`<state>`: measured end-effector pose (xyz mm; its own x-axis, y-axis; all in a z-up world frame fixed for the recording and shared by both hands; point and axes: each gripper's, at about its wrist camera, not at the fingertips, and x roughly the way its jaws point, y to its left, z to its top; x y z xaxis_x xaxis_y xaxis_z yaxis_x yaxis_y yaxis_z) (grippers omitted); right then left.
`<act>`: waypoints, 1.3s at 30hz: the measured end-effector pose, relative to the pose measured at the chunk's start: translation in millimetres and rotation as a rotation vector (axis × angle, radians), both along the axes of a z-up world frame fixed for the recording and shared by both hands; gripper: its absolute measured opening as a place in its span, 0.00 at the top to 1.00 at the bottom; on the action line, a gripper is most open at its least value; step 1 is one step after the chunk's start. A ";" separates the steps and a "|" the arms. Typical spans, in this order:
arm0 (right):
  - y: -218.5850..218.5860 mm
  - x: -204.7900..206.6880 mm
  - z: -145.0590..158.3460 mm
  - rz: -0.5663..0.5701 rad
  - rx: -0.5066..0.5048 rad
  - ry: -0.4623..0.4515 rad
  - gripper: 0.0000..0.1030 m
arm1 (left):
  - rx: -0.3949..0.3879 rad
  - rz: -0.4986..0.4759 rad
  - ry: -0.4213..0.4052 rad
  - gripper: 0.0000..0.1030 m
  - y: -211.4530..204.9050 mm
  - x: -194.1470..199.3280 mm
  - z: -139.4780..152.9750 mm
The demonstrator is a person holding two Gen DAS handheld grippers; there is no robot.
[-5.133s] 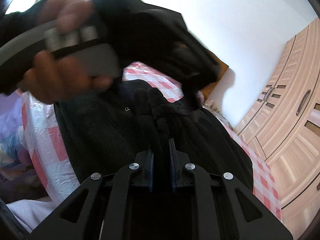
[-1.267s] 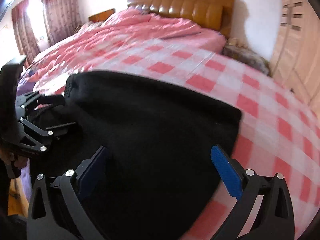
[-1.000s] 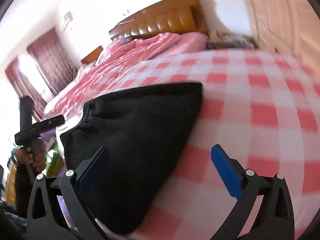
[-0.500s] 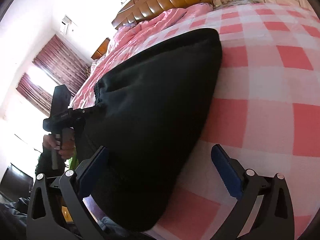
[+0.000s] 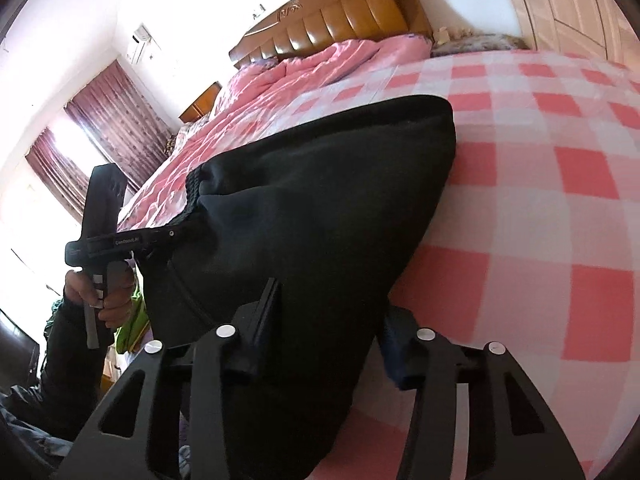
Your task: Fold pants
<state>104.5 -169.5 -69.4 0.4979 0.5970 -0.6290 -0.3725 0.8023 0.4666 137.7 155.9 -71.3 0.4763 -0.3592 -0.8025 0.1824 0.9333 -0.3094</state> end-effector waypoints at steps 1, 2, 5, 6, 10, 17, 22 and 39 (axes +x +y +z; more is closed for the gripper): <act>-2.4 0.2 1.2 -0.010 -0.009 -0.010 0.55 | -0.002 -0.001 -0.005 0.43 -3.0 1.7 1.3; -5.1 -0.3 1.8 -0.017 -0.014 -0.018 0.56 | -0.001 -0.003 -0.008 0.44 -7.8 4.8 2.7; -16.9 4.6 5.0 -0.045 -0.031 -0.034 0.57 | -0.002 -0.018 -0.013 0.44 -25.2 17.8 5.0; -21.9 7.2 5.4 -0.058 -0.034 -0.035 0.57 | -0.001 -0.025 -0.014 0.44 -30.8 23.3 4.9; -47.9 22.3 9.8 -0.113 -0.070 -0.045 0.57 | 0.019 -0.059 -0.021 0.44 -68.2 44.5 6.7; -85.3 49.0 10.5 -0.159 -0.085 -0.039 0.57 | 0.053 -0.079 -0.038 0.44 -112.4 79.4 6.2; -88.8 46.0 10.5 -0.172 -0.106 -0.018 0.38 | 0.106 -0.035 -0.050 0.27 -111.9 78.8 9.4; -7.2 0.9 31.0 -0.065 -0.463 -0.302 0.12 | 0.450 -0.175 -0.343 0.17 -211.9 23.9 22.6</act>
<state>105.4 -176.7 -38.4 0.7236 0.2539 -0.6418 -0.3779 0.9239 -0.0605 161.6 -56.0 -48.7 0.6999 -0.1156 -0.7048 0.3652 0.9060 0.2140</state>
